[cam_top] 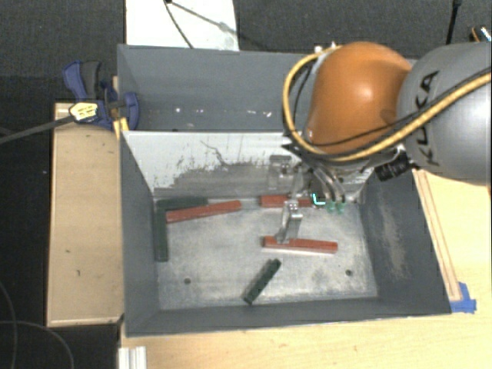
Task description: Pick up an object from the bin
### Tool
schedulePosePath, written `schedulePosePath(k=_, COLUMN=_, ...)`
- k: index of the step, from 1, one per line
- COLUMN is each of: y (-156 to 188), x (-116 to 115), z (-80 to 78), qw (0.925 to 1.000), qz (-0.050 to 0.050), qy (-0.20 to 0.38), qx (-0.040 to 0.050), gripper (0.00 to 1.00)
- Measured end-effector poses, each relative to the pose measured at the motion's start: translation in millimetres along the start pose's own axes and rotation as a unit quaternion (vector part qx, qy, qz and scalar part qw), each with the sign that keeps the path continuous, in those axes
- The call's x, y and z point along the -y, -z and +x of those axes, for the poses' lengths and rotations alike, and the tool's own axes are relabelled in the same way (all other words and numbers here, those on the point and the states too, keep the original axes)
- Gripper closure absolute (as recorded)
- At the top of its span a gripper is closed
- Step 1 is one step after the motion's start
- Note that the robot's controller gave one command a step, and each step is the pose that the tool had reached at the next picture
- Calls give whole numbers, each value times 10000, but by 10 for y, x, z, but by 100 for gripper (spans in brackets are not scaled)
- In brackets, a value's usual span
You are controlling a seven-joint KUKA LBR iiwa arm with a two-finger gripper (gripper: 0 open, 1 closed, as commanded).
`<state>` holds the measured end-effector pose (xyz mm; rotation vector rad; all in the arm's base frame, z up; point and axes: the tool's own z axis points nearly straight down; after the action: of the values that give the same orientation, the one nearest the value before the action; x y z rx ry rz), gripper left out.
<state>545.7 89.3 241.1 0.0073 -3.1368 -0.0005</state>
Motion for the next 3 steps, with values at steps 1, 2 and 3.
schedulePosePath(k=1, y=-1020, x=647, z=12, qw=9972, qz=3, qy=746, qx=-1, gripper=0)
schedulePosePath(k=2, y=-1747, x=780, z=-141, qw=9992, qz=0, qy=393, qx=1, gripper=0)
schedulePosePath(k=3, y=-1702, x=772, z=-156, qw=9993, qz=-3, qy=378, qx=33, gripper=100)
